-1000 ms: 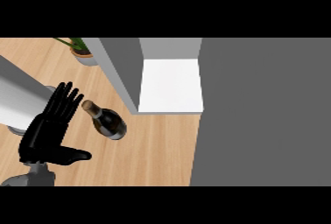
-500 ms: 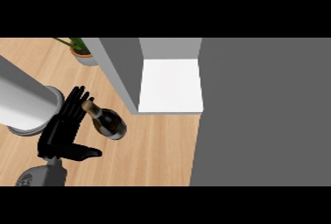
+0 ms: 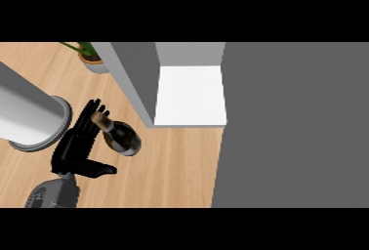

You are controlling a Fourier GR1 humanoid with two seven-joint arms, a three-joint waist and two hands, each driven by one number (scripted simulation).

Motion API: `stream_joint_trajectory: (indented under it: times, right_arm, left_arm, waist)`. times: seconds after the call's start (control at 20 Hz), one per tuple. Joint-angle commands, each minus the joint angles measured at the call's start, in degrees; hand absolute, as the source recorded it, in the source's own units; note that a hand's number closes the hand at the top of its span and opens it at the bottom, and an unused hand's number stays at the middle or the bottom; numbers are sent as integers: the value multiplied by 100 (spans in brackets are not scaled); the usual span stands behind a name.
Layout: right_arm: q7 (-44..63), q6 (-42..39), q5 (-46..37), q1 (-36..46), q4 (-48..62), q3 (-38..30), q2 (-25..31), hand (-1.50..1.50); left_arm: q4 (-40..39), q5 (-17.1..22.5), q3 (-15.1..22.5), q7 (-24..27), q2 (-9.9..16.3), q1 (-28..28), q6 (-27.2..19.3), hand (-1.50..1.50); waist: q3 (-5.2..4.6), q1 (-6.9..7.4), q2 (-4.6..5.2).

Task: Pick up the wine, place it into the cabinet and close the cabinet

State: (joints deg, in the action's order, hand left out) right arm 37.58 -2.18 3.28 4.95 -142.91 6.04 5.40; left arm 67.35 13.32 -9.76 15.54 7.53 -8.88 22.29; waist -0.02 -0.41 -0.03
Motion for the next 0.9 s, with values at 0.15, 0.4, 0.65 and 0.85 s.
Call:
stream_joint_trajectory:
  times: [0.15,0.4,0.65,0.85]
  right_arm:
    - [606,116,104,-165,-1032,295,-71,-150]
    - [709,201,150,121,-939,124,-5,-150]
    - [352,-2,375,-255,-999,-32,52,-150]
    - [711,198,41,558,-501,186,14,-150]
  left_arm:
    - [-727,-234,19,353,62,-276,13,-150]
    - [-1138,-232,-37,703,155,-344,231,-150]
    - [-1830,-520,-34,1386,161,-423,160,-150]
    - [-2003,-451,26,1194,19,-643,153,-150]
  waist:
    - [0,-2,-7]
    - [-1,9,-4]
    - [1,-25,0]
    - [-2,20,2]
